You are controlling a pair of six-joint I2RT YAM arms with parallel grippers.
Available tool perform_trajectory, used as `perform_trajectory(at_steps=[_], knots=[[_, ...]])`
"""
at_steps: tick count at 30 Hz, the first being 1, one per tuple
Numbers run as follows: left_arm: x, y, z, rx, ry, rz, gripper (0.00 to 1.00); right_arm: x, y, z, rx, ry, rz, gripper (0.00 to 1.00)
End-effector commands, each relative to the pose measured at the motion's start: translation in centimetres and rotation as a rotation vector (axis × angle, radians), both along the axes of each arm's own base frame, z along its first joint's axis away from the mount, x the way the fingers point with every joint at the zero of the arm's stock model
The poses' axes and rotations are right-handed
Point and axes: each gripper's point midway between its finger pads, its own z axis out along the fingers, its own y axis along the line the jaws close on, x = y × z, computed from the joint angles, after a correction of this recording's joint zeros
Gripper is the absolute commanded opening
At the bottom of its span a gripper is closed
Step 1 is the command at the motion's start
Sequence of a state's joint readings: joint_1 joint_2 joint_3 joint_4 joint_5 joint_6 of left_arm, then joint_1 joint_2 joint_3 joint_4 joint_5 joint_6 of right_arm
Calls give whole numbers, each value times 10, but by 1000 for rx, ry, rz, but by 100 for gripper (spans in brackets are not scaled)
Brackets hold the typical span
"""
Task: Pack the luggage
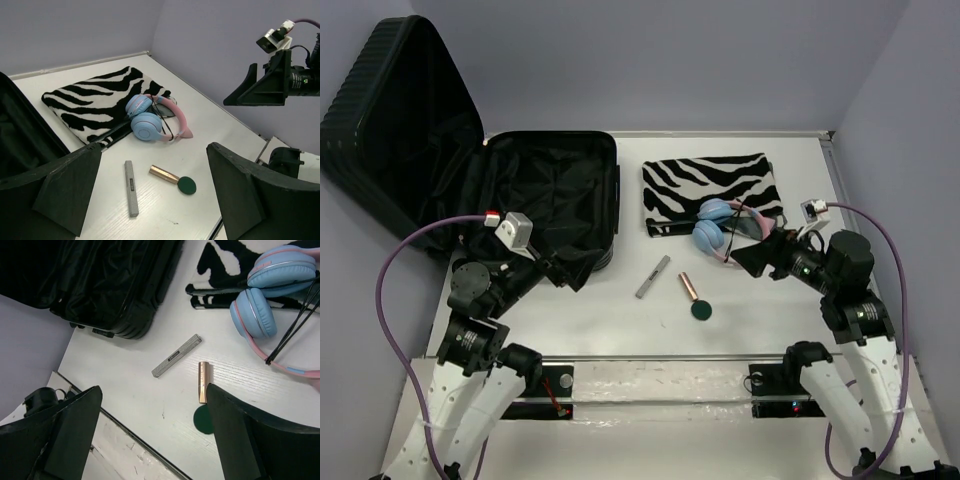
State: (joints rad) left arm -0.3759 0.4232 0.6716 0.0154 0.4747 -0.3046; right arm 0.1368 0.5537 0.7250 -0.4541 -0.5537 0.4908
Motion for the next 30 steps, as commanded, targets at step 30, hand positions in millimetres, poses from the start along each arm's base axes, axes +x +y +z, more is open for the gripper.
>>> perform_trajectory(at_steps=[30], knots=[[4, -3, 1, 22, -21, -15, 99, 48, 124, -190, -680, 325, 118, 62]])
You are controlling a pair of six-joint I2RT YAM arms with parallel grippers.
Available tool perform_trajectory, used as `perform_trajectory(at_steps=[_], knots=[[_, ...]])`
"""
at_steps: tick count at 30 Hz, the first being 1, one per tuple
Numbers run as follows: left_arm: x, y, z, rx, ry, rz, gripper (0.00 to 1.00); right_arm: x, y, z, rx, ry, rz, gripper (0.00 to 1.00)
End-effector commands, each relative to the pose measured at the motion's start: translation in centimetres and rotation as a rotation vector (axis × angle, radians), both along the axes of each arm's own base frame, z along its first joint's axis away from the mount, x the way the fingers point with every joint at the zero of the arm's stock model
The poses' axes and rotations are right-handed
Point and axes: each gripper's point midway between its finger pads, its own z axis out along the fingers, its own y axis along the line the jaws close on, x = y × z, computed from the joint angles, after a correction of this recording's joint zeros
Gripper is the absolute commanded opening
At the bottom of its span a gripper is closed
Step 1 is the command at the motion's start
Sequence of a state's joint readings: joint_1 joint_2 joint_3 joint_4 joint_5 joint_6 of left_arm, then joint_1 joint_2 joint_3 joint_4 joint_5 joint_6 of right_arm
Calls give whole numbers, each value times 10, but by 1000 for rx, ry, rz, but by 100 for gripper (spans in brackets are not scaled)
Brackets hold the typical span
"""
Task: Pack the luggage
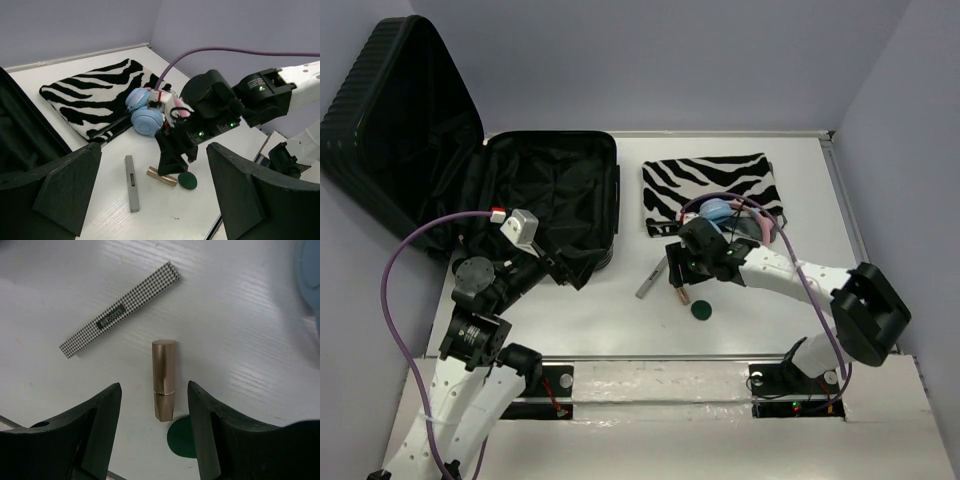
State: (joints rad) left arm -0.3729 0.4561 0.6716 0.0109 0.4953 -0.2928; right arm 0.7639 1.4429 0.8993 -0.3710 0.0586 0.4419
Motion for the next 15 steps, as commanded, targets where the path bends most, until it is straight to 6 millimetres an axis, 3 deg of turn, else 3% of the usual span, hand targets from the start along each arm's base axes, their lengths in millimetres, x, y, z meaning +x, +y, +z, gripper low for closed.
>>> perform_trajectory(at_steps=[1, 9, 10, 11, 15], knots=[[-1, 1, 10, -3, -48, 2, 99, 2, 17, -14, -78, -28, 35, 61], [-1, 1, 9, -2, -47, -1, 99, 2, 9, -49, -193, 10, -4, 56], [-1, 2, 10, -2, -49, 0, 99, 0, 11, -50, -198, 10, 3, 49], [-1, 1, 9, -1, -48, -1, 99, 0, 10, -54, -208, 14, -1, 29], [-2, 2, 11, -3, -55, 0, 99, 6, 13, -45, -196, -10, -18, 7]])
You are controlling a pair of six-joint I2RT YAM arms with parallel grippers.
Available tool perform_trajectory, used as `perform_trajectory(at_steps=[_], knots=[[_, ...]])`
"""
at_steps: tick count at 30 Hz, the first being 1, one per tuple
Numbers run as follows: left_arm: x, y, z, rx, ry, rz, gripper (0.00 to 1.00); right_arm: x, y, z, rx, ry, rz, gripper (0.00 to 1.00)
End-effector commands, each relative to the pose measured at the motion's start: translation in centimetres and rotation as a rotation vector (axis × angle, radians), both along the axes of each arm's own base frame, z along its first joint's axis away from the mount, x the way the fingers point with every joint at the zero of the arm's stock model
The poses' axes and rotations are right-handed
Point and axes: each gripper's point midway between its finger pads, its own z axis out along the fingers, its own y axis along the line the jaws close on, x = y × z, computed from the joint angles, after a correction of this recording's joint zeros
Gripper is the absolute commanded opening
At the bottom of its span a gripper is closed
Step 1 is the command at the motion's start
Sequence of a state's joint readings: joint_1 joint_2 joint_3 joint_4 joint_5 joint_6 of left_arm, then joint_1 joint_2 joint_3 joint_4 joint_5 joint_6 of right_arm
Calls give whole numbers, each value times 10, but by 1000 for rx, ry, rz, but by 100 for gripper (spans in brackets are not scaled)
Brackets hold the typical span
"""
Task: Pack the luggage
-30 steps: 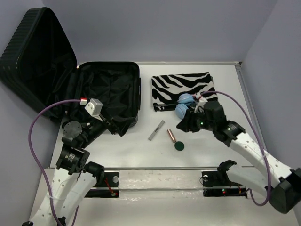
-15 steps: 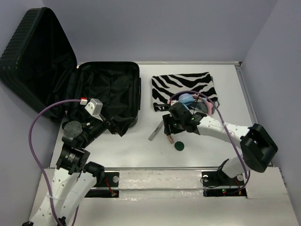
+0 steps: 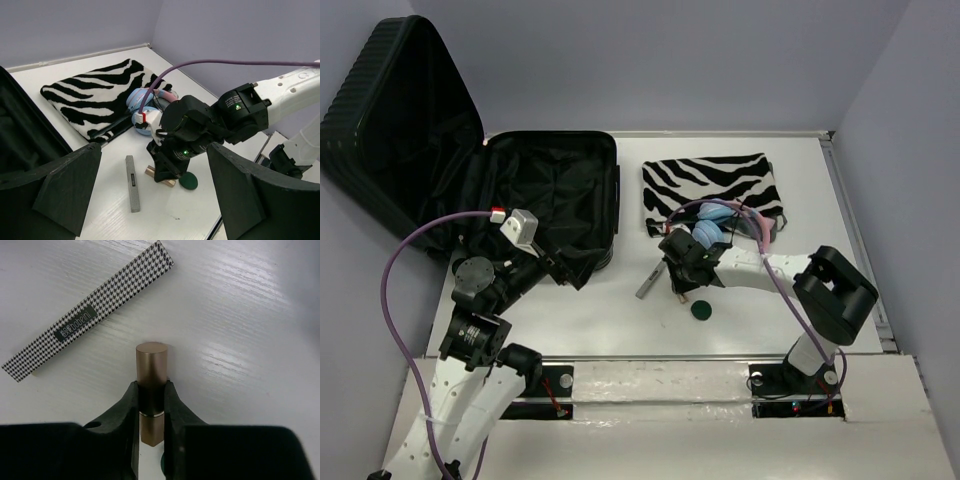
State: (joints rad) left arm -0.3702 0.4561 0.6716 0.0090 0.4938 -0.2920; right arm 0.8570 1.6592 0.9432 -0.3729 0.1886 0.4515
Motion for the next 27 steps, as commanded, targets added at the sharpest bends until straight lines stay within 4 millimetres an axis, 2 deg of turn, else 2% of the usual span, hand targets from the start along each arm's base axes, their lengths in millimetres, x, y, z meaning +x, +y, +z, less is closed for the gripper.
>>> perform_trajectory(at_steps=[1, 5, 6, 8, 9, 10, 11, 12, 13, 14, 15, 16, 20, 21, 23, 24, 25, 27], knots=[[-3, 2, 12, -6, -57, -4, 99, 15, 7, 18, 15, -69, -29, 7], [0, 6, 14, -11, -64, 22, 99, 32, 35, 68, 128, -151, 17, 7], [0, 7, 15, -12, -67, 30, 99, 47, 55, 103, 196, -211, 32, 7], [2, 12, 19, -19, -76, 60, 99, 66, 82, 138, 259, -264, 75, 7], [4, 16, 21, -25, -80, 85, 99, 82, 111, 193, 376, -338, 102, 7], [6, 19, 19, -22, -72, 101, 99, 94, 130, 197, 396, -343, 115, 7], [8, 21, 18, -19, -68, 120, 99, 102, 147, 217, 447, -362, 135, 7], [11, 26, 18, -20, -63, 152, 99, 105, 166, 234, 511, -359, 164, 16], [11, 28, 18, -19, -62, 164, 99, 122, 189, 261, 581, -396, 160, 32], [11, 31, 20, -23, -71, 181, 99, 128, 197, 268, 596, -405, 160, 64], [11, 33, 21, -25, -75, 187, 99, 133, 201, 270, 597, -407, 150, 76], [11, 33, 21, -26, -76, 190, 99, 136, 202, 270, 593, -406, 141, 80], [8, 32, 17, -18, -62, 178, 99, 127, 171, 233, 492, -387, 78, 83], [8, 32, 17, -18, -63, 175, 99, 116, 149, 206, 442, -371, 52, 81], [7, 31, 19, -20, -69, 174, 99, 104, 123, 179, 389, -347, 2, 80], [7, 31, 20, -21, -72, 172, 99, 91, 99, 141, 307, -306, -28, 79], [8, 31, 21, -23, -72, 174, 99, 84, 86, 142, 307, -309, -57, 79], [7, 30, 20, -23, -69, 166, 99, 71, 65, 123, 272, -280, -99, 79]])
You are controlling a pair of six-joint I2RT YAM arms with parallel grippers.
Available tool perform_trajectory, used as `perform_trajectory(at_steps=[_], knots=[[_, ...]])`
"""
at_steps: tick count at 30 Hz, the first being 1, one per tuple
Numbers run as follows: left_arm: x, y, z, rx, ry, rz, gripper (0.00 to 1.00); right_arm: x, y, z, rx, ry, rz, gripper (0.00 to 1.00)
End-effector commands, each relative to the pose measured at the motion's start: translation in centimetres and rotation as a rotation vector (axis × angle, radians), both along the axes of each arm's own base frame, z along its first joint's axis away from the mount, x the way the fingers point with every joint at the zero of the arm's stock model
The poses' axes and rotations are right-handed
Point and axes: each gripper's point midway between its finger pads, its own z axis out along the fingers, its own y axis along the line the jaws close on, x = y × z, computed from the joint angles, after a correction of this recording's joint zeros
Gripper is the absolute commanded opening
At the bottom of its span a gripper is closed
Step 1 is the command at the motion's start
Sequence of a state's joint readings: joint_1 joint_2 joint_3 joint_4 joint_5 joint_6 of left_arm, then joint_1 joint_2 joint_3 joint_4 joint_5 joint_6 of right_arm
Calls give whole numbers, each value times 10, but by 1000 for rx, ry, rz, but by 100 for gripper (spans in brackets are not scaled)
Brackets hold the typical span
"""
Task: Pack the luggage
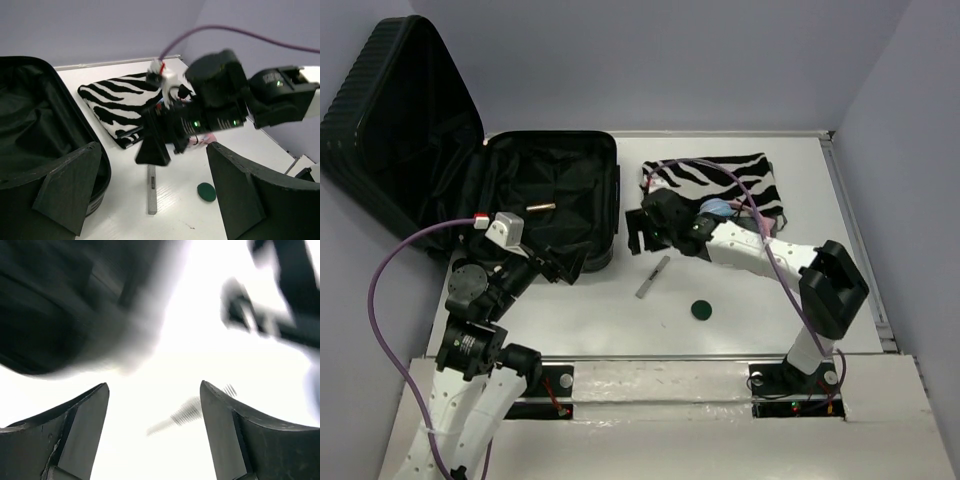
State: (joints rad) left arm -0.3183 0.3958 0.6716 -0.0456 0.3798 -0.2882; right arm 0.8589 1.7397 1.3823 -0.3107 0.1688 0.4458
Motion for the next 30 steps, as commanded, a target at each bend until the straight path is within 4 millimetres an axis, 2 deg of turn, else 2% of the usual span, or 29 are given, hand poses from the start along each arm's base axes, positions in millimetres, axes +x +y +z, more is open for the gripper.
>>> perform_trajectory(at_steps=[1, 3, 4, 8, 9, 11, 13, 15, 17, 19, 20, 23, 24, 25, 27, 29, 30], knots=[[-3, 2, 19, -9, -66, 0, 99, -29, -57, -38, -77, 43, -141, 80], [-3, 1, 18, -9, -63, -2, 99, -40, -67, -49, -70, 79, -170, 87], [-4, 1, 19, -10, -65, -3, 99, -47, -73, -65, -85, 118, -184, 89], [-2, -1, 15, -7, -52, -14, 99, -52, -60, -90, -77, 182, -150, 97], [-2, -2, 15, -7, -52, -16, 99, -48, -51, -90, -40, 175, -135, 98], [-2, -2, 14, -6, -47, -17, 99, -45, -43, -101, -41, 191, -135, 98], [-1, -3, 12, -5, -40, -21, 99, -40, -32, -101, -5, 189, -128, 98], [-1, -3, 11, -2, -37, -25, 99, -37, -29, -109, -12, 196, -130, 95], [-1, -4, 11, -3, -38, -27, 99, -33, -30, -115, -30, 193, -146, 87], [-1, -4, 11, -2, -38, -31, 99, -31, -39, -127, -85, 192, -174, 69], [-1, -5, 11, -2, -37, -33, 99, -32, -43, -131, -106, 195, -185, 41], [-2, -5, 11, -2, -36, -37, 99, -33, -53, -134, -140, 190, -204, 19], [-1, -6, 10, -2, -35, -39, 99, -35, -57, -133, -151, 189, -207, 9], [-1, -6, 10, -1, -33, -40, 99, -35, -61, -131, -160, 184, -211, 7], [-1, -7, 10, 0, -32, -45, 99, -35, -60, -110, -125, 153, -202, 7], [-1, -7, 10, -1, -30, -45, 99, -31, -50, -82, -66, 118, -171, 7], [-1, -7, 10, -1, -30, -47, 99, -29, -43, -60, -31, 83, -133, 7]])
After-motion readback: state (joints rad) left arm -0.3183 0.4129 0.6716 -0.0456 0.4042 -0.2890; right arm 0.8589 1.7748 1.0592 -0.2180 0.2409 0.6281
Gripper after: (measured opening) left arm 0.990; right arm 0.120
